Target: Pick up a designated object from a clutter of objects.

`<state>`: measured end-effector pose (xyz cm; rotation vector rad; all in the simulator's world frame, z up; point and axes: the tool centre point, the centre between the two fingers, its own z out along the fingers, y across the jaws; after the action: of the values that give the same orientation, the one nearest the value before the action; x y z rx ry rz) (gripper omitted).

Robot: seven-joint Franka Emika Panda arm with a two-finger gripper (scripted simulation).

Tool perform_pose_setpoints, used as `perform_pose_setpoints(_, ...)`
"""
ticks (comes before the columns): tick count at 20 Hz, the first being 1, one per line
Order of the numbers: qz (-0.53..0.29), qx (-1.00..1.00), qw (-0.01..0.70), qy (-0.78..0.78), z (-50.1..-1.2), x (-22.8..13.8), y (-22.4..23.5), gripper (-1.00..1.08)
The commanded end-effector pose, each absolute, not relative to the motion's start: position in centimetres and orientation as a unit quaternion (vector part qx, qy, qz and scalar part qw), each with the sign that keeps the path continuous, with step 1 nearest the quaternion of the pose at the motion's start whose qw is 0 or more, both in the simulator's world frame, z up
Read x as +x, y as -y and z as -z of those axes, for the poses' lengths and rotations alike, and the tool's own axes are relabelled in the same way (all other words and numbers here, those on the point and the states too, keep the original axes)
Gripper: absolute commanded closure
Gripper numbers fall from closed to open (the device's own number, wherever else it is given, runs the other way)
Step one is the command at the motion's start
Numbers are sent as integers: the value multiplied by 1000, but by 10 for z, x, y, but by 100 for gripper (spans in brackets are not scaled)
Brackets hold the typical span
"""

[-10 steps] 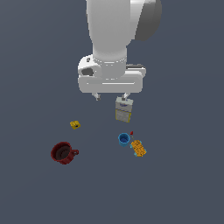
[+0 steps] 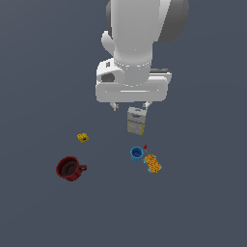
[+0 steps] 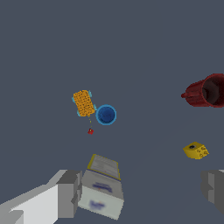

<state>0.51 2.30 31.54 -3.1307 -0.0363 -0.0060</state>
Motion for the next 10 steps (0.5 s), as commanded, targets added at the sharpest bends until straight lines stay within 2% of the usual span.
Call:
perform_pose_setpoints(1,5,-1000,5,17,-317,6,-30,-92)
perform_pose_setpoints(10,4,-1000,5,19,-316,5,-29,-92)
